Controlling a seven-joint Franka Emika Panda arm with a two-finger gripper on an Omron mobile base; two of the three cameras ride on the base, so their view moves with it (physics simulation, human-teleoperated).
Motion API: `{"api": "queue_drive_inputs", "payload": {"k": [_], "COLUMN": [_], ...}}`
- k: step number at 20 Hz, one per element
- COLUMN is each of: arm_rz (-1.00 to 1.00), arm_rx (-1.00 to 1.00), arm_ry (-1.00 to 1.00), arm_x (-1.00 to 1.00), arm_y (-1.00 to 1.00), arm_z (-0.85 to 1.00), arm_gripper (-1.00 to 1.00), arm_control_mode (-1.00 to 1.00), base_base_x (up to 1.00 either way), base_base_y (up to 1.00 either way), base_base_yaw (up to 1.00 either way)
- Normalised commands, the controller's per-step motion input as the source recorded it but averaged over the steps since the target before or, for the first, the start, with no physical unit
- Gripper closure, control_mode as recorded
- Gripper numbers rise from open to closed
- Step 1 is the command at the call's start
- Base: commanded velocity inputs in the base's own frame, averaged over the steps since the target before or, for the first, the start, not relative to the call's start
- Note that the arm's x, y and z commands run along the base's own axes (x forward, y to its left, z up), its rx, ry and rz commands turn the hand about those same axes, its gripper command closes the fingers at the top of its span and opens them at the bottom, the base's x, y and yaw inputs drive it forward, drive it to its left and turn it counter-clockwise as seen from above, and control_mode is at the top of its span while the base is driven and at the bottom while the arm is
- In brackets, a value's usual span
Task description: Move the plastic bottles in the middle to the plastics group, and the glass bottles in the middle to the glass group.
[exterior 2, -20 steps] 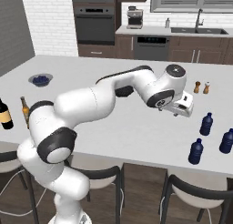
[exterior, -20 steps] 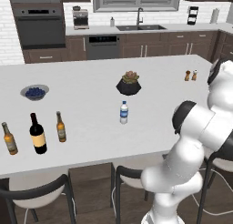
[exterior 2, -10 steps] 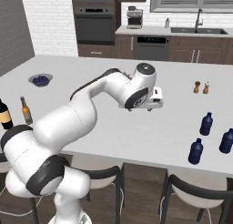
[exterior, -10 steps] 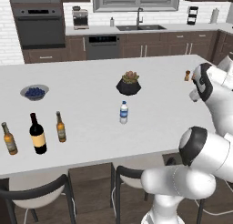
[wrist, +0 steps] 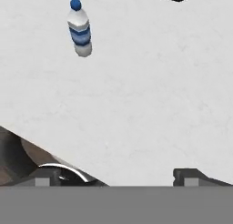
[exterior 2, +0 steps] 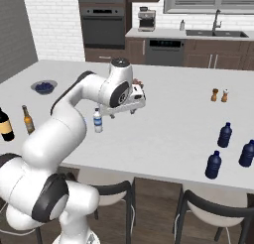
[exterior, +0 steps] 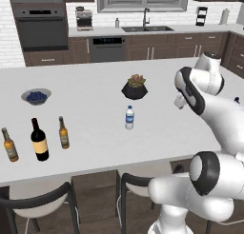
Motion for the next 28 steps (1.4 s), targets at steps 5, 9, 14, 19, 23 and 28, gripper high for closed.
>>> {"api": "queue_drive_inputs", "payload": {"k": [5,9,14,19,23,28], "arm_rz": [0.02,-0.02,-0.18,-0.26,-0.13,-0.03], "arm_rx": [-0.02,0.02,0.03,0.00,0.00,0.00], "arm_ry": [0.03,0.00,0.07,0.23,0.15,0.00], "arm_x": [0.31,0.57,0.74,0.48,0.06,0.24], "arm_y": [1.00,1.00,0.98,0.37,-0.03,-0.04], "arm_z": [0.00,0.00,-0.07,-0.05,-0.06,-0.39], "arm_gripper": [-1.00,-1.00,-1.00,-1.00,-1.00,-1.00], "arm_control_mode": [-1.00,-1.00,-1.00,-1.00,-1.00,-1.00], "base_base_x": [0.00,0.00,0.00,0.00,0.00,0.00], "base_base_y": [0.00,0.00,0.00,0.00,0.00,0.00], "base_base_yaw": [0.00,0.00,0.00,0.00,0.00,0.00]}}
